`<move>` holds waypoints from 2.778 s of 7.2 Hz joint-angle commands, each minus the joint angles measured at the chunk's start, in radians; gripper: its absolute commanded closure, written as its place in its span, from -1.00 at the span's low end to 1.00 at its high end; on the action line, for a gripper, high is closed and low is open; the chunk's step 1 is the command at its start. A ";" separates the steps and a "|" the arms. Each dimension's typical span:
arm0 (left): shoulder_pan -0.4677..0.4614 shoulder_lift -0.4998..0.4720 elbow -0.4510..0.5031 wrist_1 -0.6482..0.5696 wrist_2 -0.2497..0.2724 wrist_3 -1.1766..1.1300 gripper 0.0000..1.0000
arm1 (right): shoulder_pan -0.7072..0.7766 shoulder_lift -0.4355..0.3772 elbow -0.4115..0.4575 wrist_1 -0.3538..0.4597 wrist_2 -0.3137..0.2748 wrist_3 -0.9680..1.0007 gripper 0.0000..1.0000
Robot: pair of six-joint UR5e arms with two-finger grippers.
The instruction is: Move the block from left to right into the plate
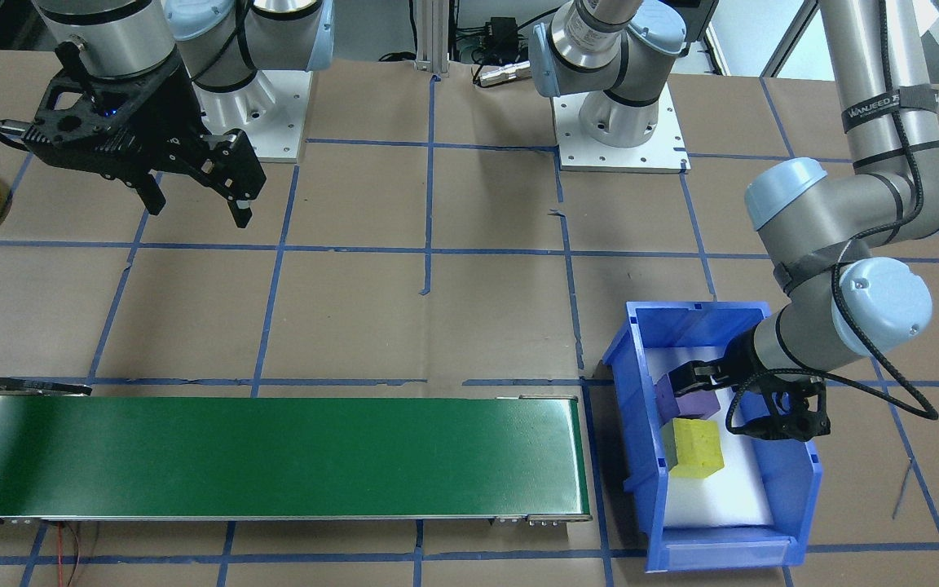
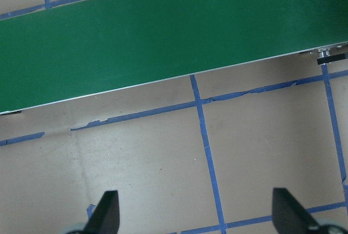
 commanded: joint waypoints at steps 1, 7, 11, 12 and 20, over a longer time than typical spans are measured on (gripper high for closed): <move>0.012 0.003 0.002 -0.003 -0.025 -0.009 -0.82 | 0.001 0.000 0.000 0.000 0.000 0.000 -1.00; 0.012 -0.024 -0.018 0.000 -0.084 -0.079 -0.86 | 0.001 0.000 0.000 0.002 -0.005 0.000 -1.00; 0.012 -0.011 -0.018 -0.002 -0.095 -0.047 0.65 | 0.001 0.000 0.000 0.002 -0.002 0.000 -1.00; 0.014 0.018 -0.009 -0.018 -0.070 -0.037 0.75 | -0.001 0.000 0.000 0.000 0.000 0.000 -1.00; -0.239 0.226 0.089 -0.111 -0.020 -0.177 0.74 | -0.005 0.002 0.000 0.000 0.001 0.000 -1.00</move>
